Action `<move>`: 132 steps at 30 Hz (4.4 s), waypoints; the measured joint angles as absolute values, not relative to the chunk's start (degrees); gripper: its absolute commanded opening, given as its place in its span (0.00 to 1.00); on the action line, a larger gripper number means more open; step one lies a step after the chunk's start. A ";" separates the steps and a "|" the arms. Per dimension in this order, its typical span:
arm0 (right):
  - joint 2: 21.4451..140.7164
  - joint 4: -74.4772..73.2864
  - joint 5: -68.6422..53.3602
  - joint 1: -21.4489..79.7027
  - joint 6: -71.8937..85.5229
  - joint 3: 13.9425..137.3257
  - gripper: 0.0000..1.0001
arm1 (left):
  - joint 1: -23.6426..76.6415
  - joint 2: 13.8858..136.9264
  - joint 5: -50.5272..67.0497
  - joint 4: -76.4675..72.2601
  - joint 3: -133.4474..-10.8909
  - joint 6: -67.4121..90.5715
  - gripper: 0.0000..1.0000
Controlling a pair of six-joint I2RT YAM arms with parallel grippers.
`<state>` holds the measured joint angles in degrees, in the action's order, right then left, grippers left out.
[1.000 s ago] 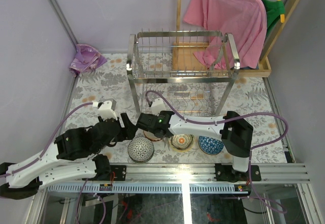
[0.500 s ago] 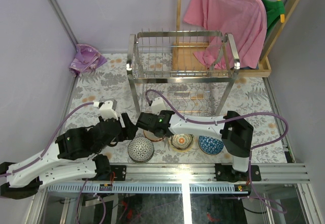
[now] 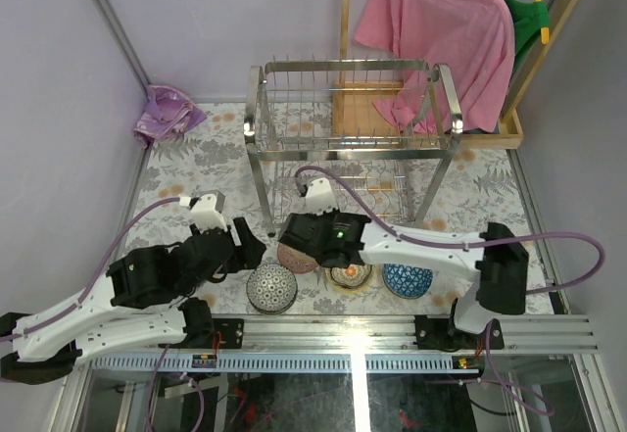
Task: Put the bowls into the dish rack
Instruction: Pick up the bowl from the center of the board, then place the bowl in the dish rack.
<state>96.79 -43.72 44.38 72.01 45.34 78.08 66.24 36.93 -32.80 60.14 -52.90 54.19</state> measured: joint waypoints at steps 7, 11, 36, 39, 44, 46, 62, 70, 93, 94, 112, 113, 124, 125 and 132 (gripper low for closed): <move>89.14 -41.01 50.74 72.01 42.52 74.08 0.00 | 66.24 37.34 -32.86 60.16 -52.93 54.19 0.69; 88.49 -38.06 54.63 72.01 39.18 71.64 0.00 | 66.24 38.41 -32.86 60.16 -52.93 54.19 0.69; 98.85 25.12 71.66 68.05 -17.87 58.54 0.00 | 66.24 40.95 -33.74 60.27 -54.48 54.26 0.69; 102.94 34.70 72.53 67.13 -26.94 58.92 0.00 | 66.24 40.71 -33.76 60.29 -54.48 54.33 0.69; 110.45 46.96 72.60 65.43 -39.97 61.71 0.00 | 66.24 39.77 -33.89 60.34 -54.48 54.39 0.69; 112.79 50.70 72.55 64.60 -43.42 63.00 0.00 | 66.24 39.27 -33.91 60.49 -54.48 54.41 0.69; 121.27 46.15 69.52 57.54 -48.42 80.58 0.00 | 66.24 34.41 -34.06 61.91 -54.48 54.41 0.69; 128.38 46.50 67.96 55.86 -53.25 86.24 0.00 | 66.24 33.91 -34.02 62.48 -54.48 54.39 0.69; 145.53 11.31 70.39 53.28 -39.83 122.91 0.00 | 66.24 33.56 -33.89 62.67 -54.52 53.89 0.69; 145.62 10.87 70.83 53.28 -39.79 123.42 0.00 | 66.24 33.54 -33.87 62.67 -54.52 53.87 0.69; 149.53 20.64 80.25 53.82 -54.11 124.49 0.00 | 66.22 32.05 -33.89 62.72 -54.52 52.58 0.69; 149.91 21.02 80.53 53.82 -55.05 124.53 0.00 | 66.24 31.90 -33.89 62.72 -54.52 52.58 0.69; 150.98 21.93 80.77 53.89 -56.49 125.84 0.00 | 66.24 31.20 -33.93 63.31 -54.52 52.56 0.69; 151.13 21.93 80.90 53.89 -56.55 125.99 0.00 | 66.24 31.20 -33.93 63.40 -54.52 52.58 0.69; 152.90 21.69 81.45 53.89 -57.04 128.77 0.00 | 66.22 31.20 -33.98 63.99 -54.54 52.58 0.69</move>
<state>152.90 21.69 81.45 53.89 -57.04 128.77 66.22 31.20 -33.98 63.99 -54.54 52.58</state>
